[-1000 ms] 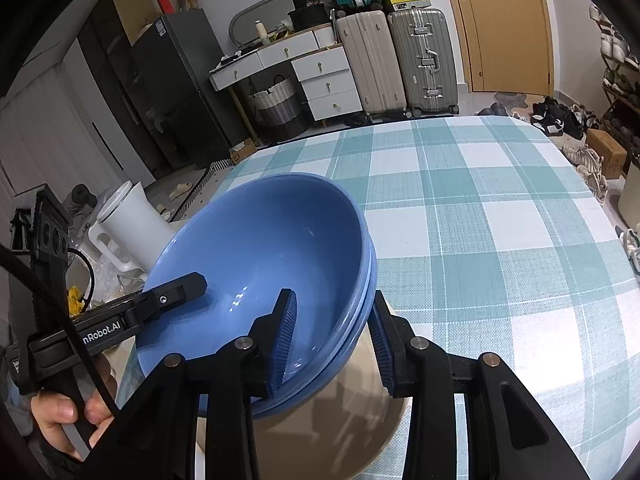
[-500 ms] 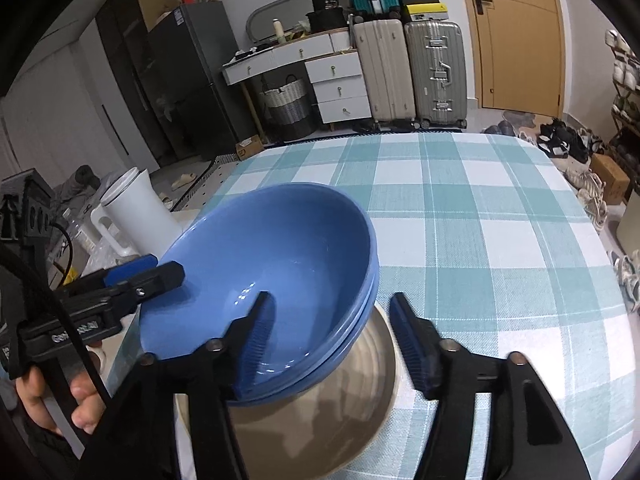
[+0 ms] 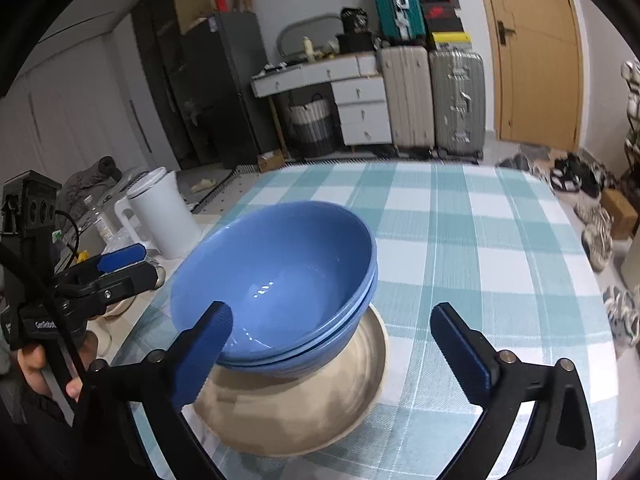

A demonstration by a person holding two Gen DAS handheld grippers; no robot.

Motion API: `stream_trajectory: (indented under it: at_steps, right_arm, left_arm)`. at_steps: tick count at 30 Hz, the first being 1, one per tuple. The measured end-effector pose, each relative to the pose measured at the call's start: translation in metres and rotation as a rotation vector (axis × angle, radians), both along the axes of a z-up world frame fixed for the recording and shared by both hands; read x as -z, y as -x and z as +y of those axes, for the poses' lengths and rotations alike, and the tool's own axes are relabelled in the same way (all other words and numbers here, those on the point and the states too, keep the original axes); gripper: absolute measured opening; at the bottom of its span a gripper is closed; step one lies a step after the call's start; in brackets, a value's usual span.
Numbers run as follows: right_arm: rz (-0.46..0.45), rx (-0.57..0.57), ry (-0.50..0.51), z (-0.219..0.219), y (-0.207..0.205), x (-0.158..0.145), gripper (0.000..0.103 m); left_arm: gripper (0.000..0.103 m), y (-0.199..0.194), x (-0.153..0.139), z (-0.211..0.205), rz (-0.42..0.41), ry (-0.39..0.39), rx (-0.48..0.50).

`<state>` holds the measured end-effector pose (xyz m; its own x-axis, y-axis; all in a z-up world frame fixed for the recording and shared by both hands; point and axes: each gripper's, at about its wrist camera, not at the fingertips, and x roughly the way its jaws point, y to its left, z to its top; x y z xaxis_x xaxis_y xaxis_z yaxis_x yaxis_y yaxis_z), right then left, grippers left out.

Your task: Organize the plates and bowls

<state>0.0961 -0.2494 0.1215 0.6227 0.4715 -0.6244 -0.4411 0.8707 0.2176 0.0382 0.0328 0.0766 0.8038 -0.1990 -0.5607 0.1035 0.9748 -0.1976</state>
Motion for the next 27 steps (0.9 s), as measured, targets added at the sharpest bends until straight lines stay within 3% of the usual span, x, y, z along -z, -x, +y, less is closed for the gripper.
stream_trajectory:
  at_steps: [7,15,21,27]
  right_arm:
    - [-0.09,-0.036,-0.036,-0.016,0.024,-0.001,0.102]
    - [-0.151,-0.038,-0.033,-0.028,0.049,0.016,0.102]
    - [-0.17,-0.035,-0.039,-0.034,0.058,0.029,0.102]
    - [-0.192,-0.06,-0.05,-0.038,0.066,0.036,0.102]
  left_arm:
    - [0.102,0.038,0.0,0.0,-0.089,-0.037,0.014]
    - [0.102,0.064,0.026,-0.009,-0.085,-0.1,0.019]
    - [0.102,0.063,0.048,-0.008,-0.068,-0.063,0.044]
    - [0.102,0.066,0.058,0.001,-0.11,-0.02,0.044]
